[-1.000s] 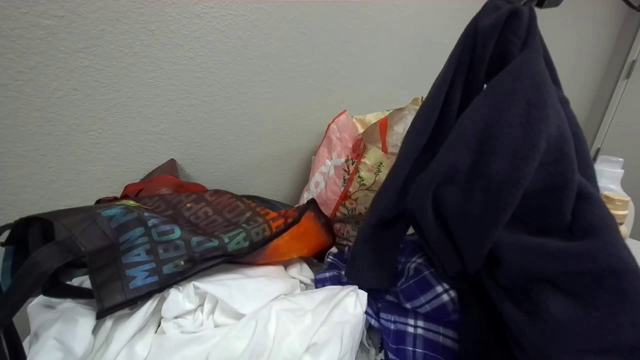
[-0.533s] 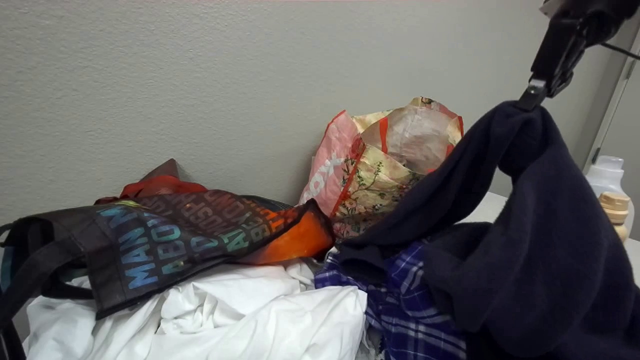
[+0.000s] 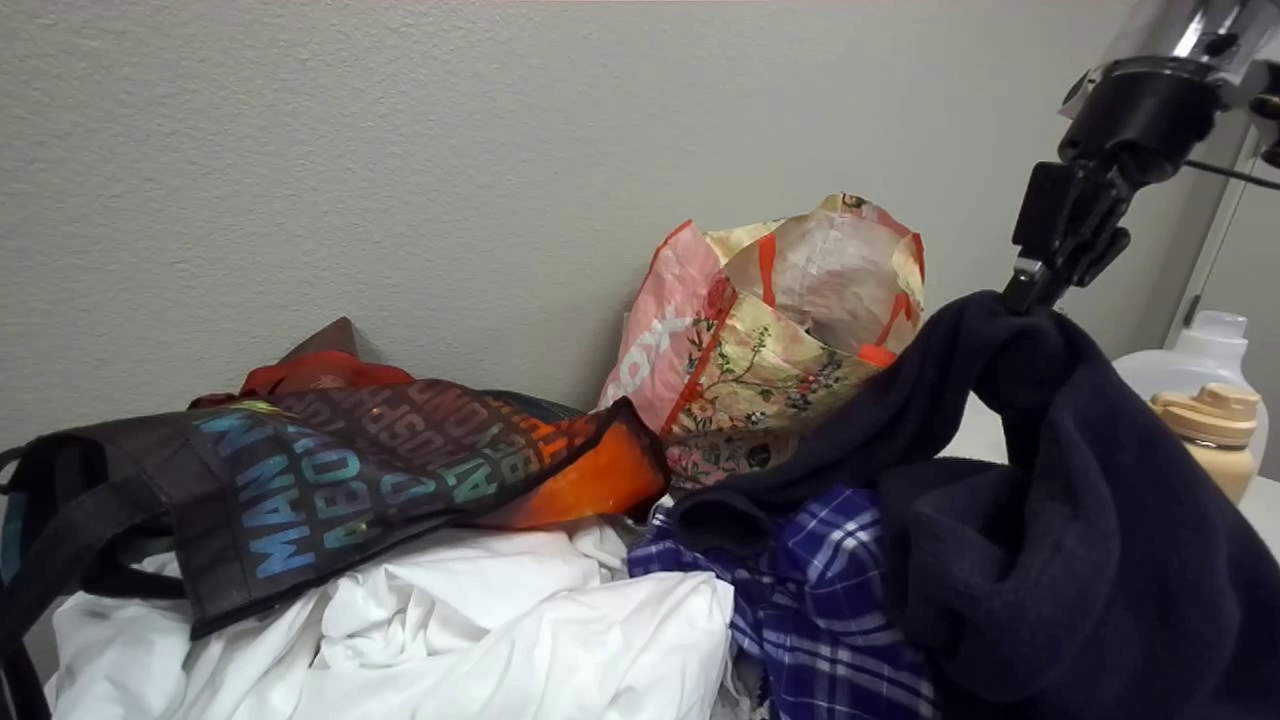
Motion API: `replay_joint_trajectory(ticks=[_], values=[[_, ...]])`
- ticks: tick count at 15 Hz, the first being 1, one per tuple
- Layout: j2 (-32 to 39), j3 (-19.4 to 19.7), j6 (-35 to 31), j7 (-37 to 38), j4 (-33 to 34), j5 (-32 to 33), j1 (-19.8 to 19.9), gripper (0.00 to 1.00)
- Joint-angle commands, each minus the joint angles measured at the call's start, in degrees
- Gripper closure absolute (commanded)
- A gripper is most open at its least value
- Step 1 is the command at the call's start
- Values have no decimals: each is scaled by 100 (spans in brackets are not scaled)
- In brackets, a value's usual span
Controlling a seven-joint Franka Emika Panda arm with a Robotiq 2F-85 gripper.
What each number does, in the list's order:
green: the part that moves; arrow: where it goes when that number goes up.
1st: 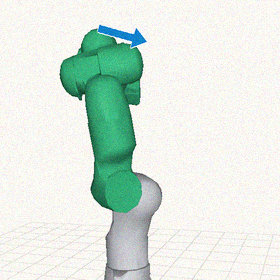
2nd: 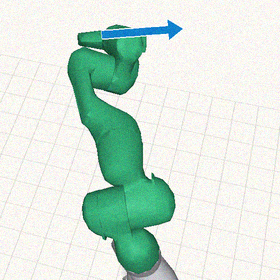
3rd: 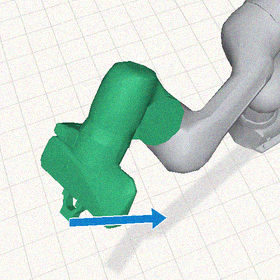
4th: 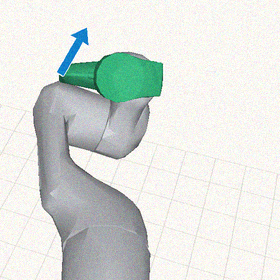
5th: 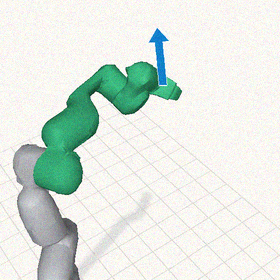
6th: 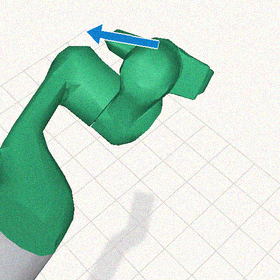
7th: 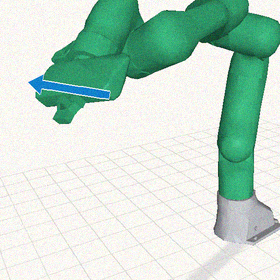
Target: Unpack the bag
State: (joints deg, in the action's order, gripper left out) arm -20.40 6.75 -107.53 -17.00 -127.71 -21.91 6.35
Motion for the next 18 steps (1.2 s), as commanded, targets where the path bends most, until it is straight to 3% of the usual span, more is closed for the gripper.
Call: replay_joint_trajectory(ticks=[1,6,18], values=[[59,-48,-222,411,-63,127,-144,38],[66,-24,-114,530,41,157,-218,1],[17,-52,-235,458,840,389,-285,0]])
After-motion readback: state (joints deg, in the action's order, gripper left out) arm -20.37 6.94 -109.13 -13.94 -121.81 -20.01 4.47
